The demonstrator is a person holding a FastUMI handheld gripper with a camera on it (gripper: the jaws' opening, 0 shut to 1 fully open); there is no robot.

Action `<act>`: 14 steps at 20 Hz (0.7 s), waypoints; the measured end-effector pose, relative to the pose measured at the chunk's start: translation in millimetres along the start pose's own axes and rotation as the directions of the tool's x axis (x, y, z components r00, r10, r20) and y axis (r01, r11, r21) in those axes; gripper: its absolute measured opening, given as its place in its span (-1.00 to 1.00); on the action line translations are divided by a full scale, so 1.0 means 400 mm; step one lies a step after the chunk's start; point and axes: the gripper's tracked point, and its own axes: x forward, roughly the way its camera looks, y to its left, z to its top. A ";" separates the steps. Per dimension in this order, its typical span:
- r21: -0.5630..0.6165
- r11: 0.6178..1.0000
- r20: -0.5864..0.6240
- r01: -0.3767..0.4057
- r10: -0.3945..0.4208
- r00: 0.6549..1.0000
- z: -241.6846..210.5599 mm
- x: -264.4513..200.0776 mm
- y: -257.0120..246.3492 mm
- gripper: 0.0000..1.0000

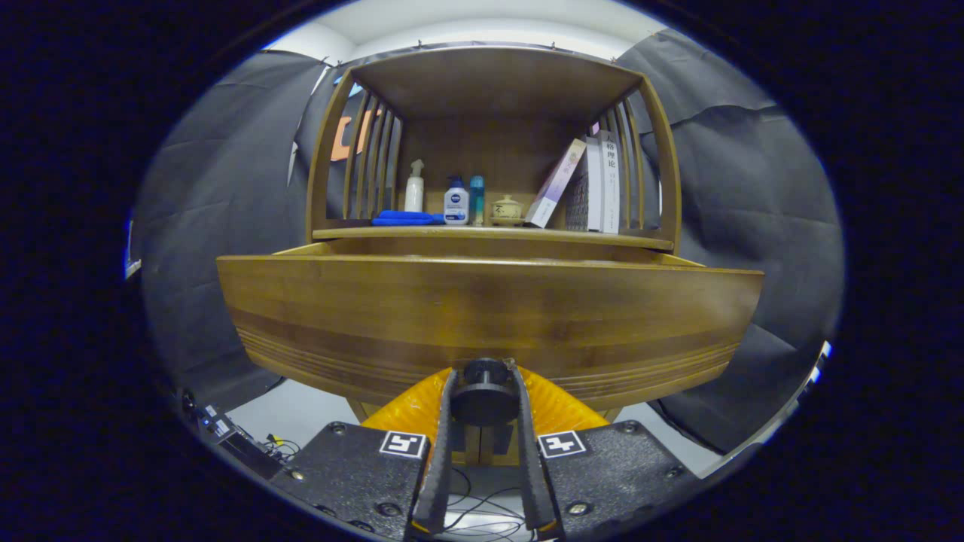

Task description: Pull open the drawer, take out the items inside it, and place them on the countertop above the cabinet.

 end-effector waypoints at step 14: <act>0.012 1.000 0.021 0.008 -0.008 1.000 0.019 -0.084 -0.004 -0.02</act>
